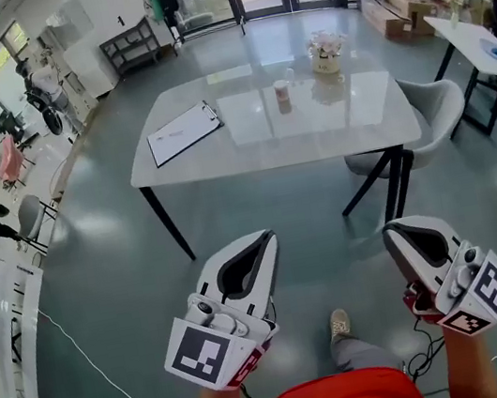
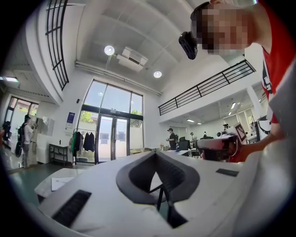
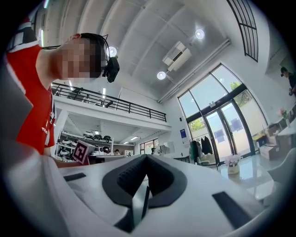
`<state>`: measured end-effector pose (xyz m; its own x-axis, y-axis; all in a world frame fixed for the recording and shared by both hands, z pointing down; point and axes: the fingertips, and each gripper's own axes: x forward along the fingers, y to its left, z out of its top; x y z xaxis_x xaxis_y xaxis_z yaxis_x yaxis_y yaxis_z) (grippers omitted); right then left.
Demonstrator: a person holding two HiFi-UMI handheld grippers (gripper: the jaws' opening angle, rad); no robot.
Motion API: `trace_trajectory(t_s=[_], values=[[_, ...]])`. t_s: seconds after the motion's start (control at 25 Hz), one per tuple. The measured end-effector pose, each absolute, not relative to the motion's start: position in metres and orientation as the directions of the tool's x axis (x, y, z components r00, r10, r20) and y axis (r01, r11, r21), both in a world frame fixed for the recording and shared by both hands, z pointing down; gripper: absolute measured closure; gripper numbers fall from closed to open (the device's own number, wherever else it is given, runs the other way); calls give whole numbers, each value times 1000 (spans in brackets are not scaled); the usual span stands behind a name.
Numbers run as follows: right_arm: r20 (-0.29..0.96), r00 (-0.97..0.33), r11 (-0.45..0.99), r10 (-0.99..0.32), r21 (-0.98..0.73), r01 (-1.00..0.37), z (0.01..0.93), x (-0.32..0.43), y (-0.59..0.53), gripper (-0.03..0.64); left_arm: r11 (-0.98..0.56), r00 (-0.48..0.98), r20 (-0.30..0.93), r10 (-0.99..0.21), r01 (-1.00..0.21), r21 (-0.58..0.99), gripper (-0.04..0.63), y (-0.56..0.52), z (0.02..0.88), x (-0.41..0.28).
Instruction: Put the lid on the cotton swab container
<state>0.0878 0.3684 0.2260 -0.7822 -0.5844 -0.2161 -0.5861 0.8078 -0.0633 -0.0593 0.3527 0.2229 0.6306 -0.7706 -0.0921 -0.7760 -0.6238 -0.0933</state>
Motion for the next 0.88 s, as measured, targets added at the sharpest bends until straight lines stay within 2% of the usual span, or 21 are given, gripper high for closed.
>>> trace_trajectory(t_s=[0.36, 0.88], values=[[-225, -804, 832, -551, -72, -550, 219, 126, 232, 612, -563, 570, -69, -819, -820, -104, 578, 225, 222, -35], [-214, -808, 834, -550, -79, -547, 236, 113, 98, 612, -546, 553, -50, -832, -831, -109, 578, 84, 247, -50]])
